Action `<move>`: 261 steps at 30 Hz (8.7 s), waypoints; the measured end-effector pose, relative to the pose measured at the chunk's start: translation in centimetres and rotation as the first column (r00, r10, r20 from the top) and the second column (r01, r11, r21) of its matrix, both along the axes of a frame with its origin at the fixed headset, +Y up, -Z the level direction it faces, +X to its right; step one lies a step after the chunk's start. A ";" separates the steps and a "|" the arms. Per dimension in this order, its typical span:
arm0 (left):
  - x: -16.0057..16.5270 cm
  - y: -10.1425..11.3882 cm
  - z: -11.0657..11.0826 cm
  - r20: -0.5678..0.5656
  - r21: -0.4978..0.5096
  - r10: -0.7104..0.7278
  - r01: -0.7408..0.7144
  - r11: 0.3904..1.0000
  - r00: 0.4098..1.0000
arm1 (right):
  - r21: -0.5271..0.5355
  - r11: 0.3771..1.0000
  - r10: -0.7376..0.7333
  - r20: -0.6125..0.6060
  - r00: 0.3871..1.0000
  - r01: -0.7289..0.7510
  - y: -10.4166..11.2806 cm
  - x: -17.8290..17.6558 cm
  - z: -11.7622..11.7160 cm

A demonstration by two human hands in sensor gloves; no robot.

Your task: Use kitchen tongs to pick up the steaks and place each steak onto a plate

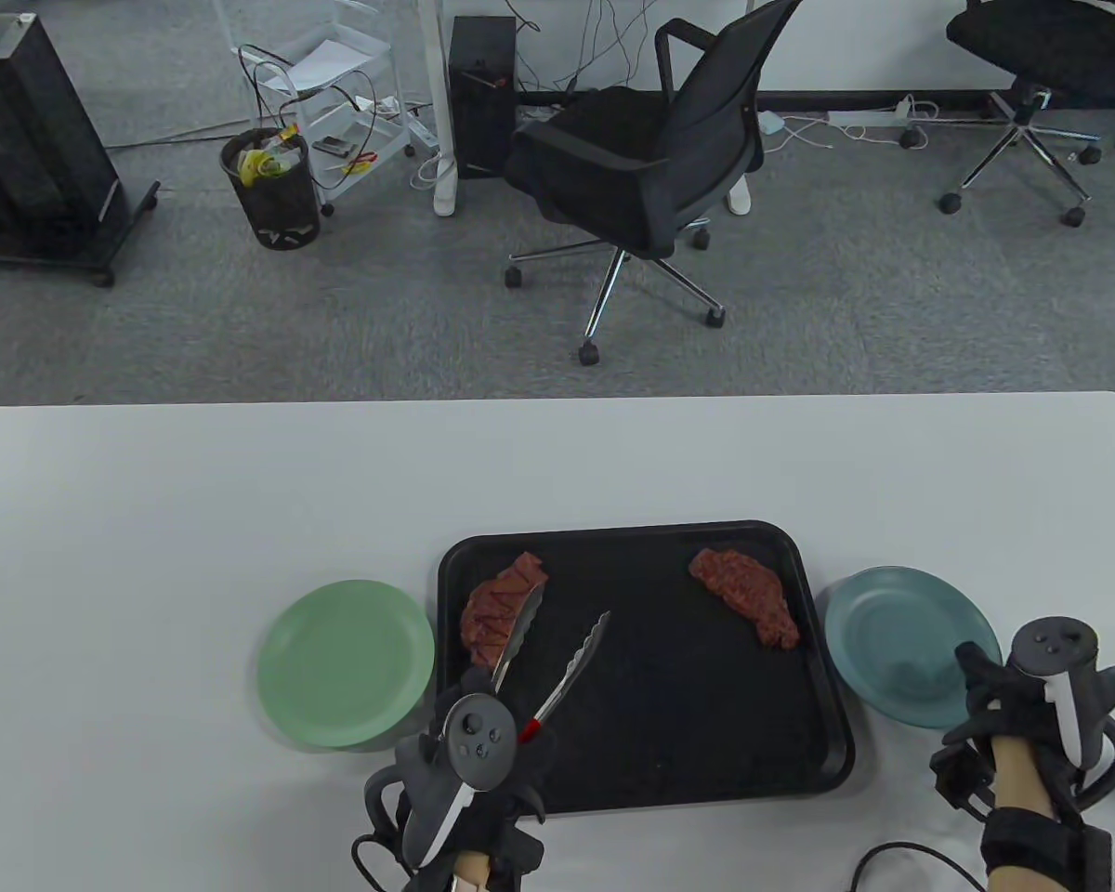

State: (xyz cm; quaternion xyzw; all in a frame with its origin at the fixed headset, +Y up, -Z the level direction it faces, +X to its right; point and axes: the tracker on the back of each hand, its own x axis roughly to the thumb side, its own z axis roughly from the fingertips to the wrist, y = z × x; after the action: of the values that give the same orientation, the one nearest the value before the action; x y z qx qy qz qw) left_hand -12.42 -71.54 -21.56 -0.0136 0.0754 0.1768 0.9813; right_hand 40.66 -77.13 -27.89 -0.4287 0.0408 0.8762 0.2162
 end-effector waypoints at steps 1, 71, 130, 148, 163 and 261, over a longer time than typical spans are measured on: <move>0.0 0.0 0.0 -0.003 -0.002 -0.001 0.001 1.000 1.000 | -0.007 1.000 -0.010 -0.006 1.000 0.010 -0.2 -0.3 -0.5; -1.2 -3.6 -7.0 -0.179 -0.308 -0.235 0.173 0.936 0.955 | 0.321 0.706 -0.507 -0.394 0.767 0.632 0.9 -14.4 2.6; 1.8 0.6 -0.5 0.053 0.039 0.063 -0.065 0.997 0.997 | 0.428 0.514 -0.680 -0.325 0.657 0.744 -1.6 -10.3 2.7; 0.3 -0.9 -1.1 -0.027 -0.057 0.054 -0.056 0.997 0.998 | 0.599 0.594 -0.719 0.094 0.689 0.537 -4.8 2.1 4.9; 0.1 -0.9 -1.0 -0.023 -0.088 0.019 -0.021 0.996 1.000 | 0.176 0.961 -0.249 0.211 0.945 0.213 -2.7 1.0 3.9; 4.4 1.6 0.8 0.297 0.045 0.447 -0.480 0.876 0.844 | -0.062 0.721 -0.431 -0.820 0.376 0.690 2.8 -22.8 4.6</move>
State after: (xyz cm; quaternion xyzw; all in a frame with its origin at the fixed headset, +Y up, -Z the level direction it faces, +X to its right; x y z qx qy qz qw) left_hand -8.00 -69.93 -20.73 0.0018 -0.0787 0.4093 0.9090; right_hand 17.84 -74.37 -23.28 0.0818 0.1467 0.8359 0.5225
